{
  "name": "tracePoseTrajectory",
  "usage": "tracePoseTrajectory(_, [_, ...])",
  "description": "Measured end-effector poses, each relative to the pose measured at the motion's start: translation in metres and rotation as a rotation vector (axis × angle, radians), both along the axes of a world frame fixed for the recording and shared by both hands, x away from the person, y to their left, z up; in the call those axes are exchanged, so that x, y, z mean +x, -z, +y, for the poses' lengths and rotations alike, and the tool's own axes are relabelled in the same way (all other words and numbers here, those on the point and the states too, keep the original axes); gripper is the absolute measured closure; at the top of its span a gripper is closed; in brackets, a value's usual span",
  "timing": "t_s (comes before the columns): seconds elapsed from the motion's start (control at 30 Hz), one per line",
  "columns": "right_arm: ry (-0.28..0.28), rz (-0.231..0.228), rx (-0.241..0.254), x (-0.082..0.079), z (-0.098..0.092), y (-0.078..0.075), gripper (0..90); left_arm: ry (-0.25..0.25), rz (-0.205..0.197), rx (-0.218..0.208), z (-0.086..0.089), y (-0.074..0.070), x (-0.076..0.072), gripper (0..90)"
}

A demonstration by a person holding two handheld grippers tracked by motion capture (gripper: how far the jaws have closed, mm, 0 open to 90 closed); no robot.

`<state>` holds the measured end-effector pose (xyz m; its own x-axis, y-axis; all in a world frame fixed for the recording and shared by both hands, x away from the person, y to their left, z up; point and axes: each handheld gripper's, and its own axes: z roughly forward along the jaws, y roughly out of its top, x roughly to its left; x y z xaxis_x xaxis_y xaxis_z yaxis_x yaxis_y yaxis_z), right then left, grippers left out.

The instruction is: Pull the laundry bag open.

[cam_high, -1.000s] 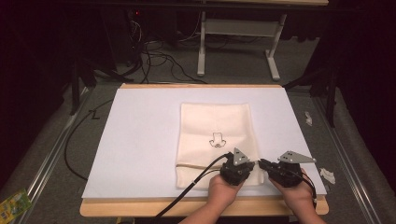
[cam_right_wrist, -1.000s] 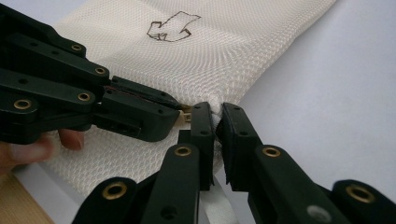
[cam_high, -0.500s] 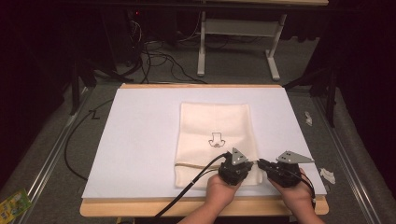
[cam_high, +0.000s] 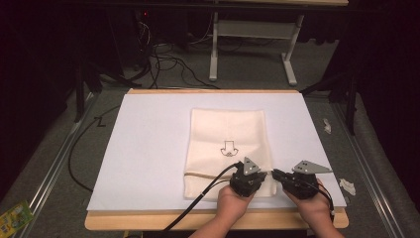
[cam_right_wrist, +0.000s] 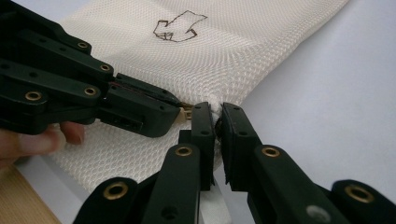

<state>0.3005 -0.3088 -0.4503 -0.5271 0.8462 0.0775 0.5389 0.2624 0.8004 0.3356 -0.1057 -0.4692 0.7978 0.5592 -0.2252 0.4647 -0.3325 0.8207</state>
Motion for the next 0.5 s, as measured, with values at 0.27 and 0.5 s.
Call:
tracePoseTrajectory(0.27, [0.006, 0.007, 0.030, -0.001, -0.002, 0.000, 85.6, 0.007, 0.035, -0.035, -0.002, 0.005, -0.001, 86.3])
tracePoseTrajectory(0.5, [0.001, 0.001, 0.046, -0.001, -0.002, -0.002, 85.5, 0.005, 0.034, -0.033, -0.005, 0.009, 0.000, 84.9])
